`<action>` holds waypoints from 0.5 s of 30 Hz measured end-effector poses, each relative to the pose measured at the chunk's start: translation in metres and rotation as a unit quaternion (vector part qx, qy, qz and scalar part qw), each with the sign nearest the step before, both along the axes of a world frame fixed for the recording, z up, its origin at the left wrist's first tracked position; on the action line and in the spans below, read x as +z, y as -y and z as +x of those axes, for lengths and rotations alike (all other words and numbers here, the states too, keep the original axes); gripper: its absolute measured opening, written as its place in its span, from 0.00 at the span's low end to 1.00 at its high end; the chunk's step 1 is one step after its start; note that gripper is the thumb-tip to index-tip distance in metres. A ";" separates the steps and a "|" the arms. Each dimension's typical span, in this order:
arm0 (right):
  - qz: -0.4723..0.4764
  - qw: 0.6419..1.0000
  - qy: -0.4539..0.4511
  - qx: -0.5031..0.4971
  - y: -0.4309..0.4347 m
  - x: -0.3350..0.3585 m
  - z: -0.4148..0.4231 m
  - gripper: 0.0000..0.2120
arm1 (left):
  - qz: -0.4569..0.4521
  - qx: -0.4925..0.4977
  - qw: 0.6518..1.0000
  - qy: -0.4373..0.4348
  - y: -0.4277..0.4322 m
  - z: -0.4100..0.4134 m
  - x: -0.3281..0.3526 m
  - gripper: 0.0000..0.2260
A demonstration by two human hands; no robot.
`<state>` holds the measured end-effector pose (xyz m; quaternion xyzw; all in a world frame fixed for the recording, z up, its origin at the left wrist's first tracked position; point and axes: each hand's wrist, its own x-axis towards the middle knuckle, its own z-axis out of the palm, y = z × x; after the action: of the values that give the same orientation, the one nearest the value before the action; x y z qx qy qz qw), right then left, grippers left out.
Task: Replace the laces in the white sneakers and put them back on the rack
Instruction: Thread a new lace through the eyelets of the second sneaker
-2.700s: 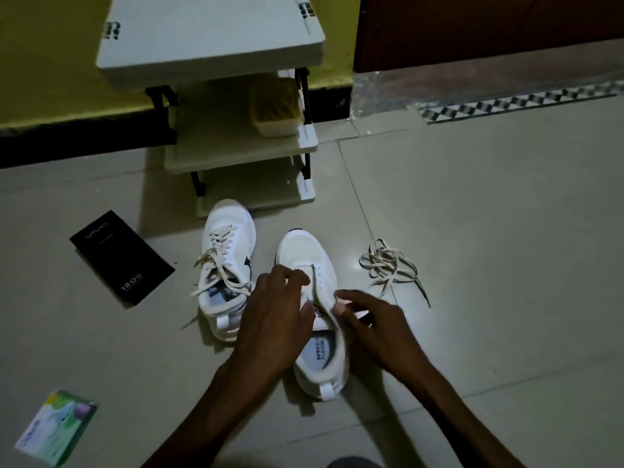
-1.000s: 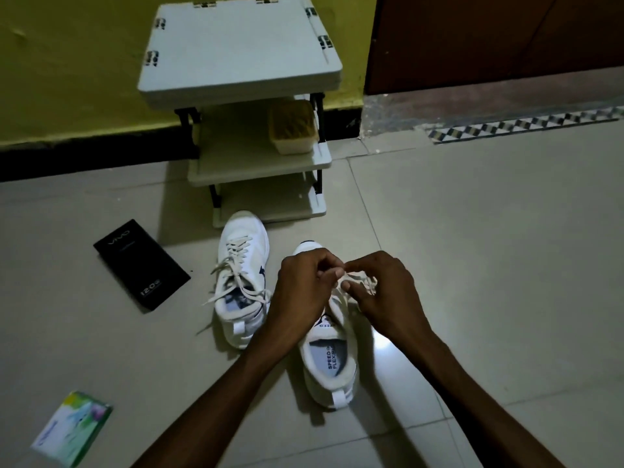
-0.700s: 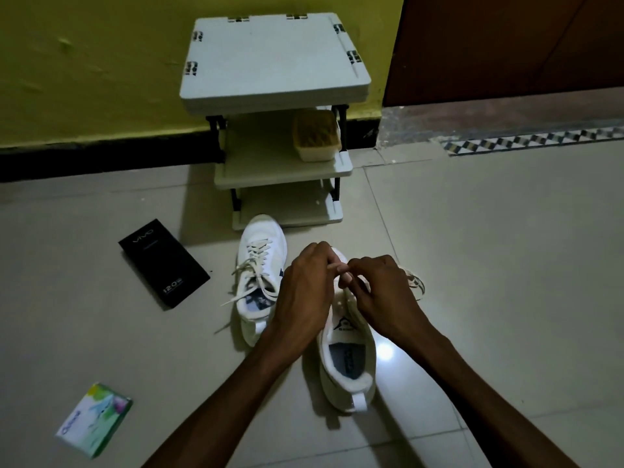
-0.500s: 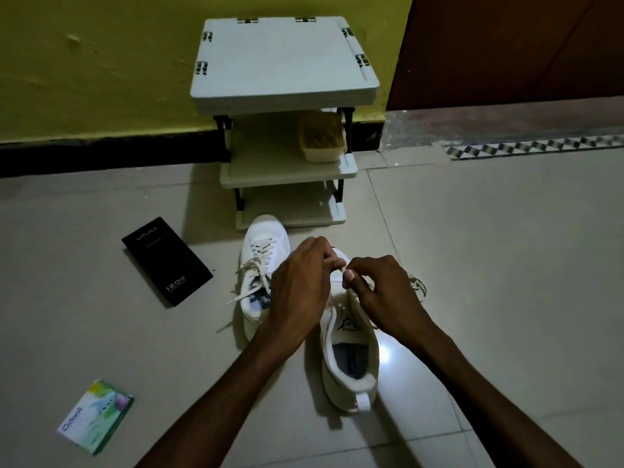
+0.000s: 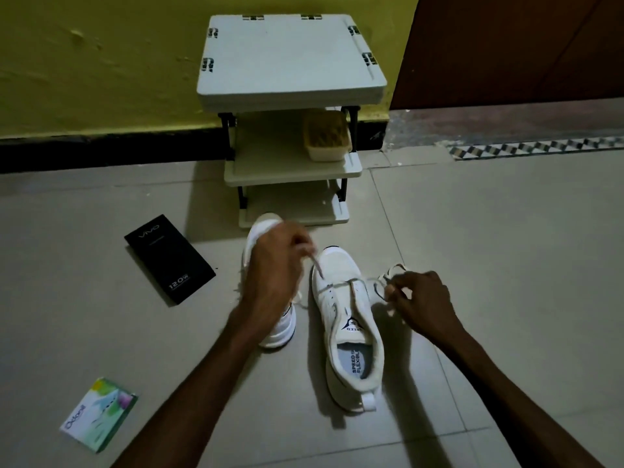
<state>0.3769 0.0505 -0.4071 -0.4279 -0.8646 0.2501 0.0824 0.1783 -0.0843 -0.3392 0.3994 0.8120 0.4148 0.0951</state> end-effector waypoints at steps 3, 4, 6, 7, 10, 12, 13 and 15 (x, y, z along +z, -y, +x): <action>-0.012 0.997 -0.054 0.054 0.008 0.016 -0.021 0.11 | -0.049 -0.096 0.993 0.041 -0.007 0.028 -0.010 0.08; -0.010 0.996 -0.063 0.069 0.011 0.020 -0.025 0.10 | -0.064 -0.115 0.990 0.056 -0.008 0.034 -0.012 0.10; 0.004 0.994 -0.071 0.089 0.016 0.027 -0.031 0.09 | -0.075 -0.144 0.985 0.056 -0.010 0.040 -0.014 0.14; 0.009 0.993 -0.069 0.094 0.018 0.030 -0.032 0.08 | -0.075 -0.151 0.985 0.048 -0.011 0.042 -0.014 0.14; 0.008 0.993 -0.062 0.103 0.020 0.035 -0.031 0.07 | -0.070 -0.138 0.987 0.029 -0.012 0.041 -0.010 0.08; 0.008 0.993 -0.056 0.108 0.021 0.038 -0.030 0.09 | -0.077 -0.117 0.990 0.005 -0.012 0.039 -0.007 0.05; 0.010 0.993 -0.050 0.110 0.023 0.039 -0.030 0.09 | -0.086 -0.110 0.990 -0.009 -0.013 0.038 -0.007 0.05; 0.017 0.993 -0.045 0.109 0.025 0.040 -0.031 0.09 | -0.105 -0.103 0.989 -0.010 -0.013 0.038 -0.007 0.04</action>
<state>0.3462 0.0256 -0.3668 -0.3181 -0.9056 0.2617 0.1011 0.2159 -0.0708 -0.3462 0.4733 0.8064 0.3108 0.1706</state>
